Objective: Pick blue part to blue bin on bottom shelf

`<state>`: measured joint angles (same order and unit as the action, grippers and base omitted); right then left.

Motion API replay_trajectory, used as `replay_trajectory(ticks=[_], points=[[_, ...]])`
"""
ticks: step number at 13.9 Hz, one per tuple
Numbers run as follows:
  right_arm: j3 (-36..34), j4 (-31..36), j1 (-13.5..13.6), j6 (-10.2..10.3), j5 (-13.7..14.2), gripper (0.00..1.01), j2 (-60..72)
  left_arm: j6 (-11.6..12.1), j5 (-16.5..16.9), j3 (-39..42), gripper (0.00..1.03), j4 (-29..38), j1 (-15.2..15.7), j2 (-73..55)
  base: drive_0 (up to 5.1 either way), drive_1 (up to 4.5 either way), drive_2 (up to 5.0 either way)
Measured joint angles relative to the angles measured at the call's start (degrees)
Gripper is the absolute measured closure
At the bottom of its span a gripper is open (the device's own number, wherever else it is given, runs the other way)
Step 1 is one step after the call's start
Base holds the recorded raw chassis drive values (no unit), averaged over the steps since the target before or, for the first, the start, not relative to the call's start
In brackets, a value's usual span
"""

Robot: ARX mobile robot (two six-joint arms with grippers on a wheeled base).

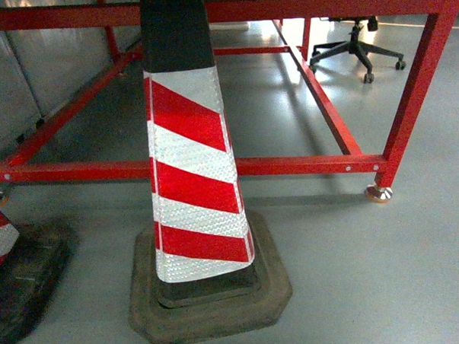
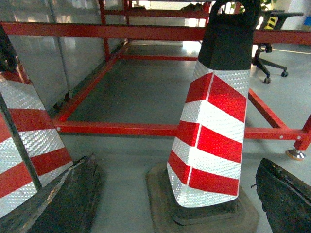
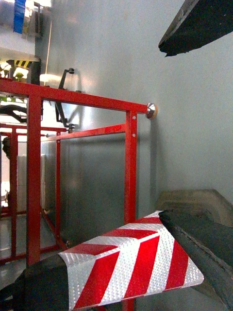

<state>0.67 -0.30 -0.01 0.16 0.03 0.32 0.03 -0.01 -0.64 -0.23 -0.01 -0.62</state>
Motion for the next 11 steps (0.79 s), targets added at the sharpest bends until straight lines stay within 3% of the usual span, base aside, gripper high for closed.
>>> replay_trajectory(ticks=[11], points=[[0.0, 0.0, 0.0, 0.0, 0.0, 0.03, 0.0, 0.0, 0.0, 0.0, 0.05, -0.1, 0.0, 0.0, 0.0, 0.0, 0.0]])
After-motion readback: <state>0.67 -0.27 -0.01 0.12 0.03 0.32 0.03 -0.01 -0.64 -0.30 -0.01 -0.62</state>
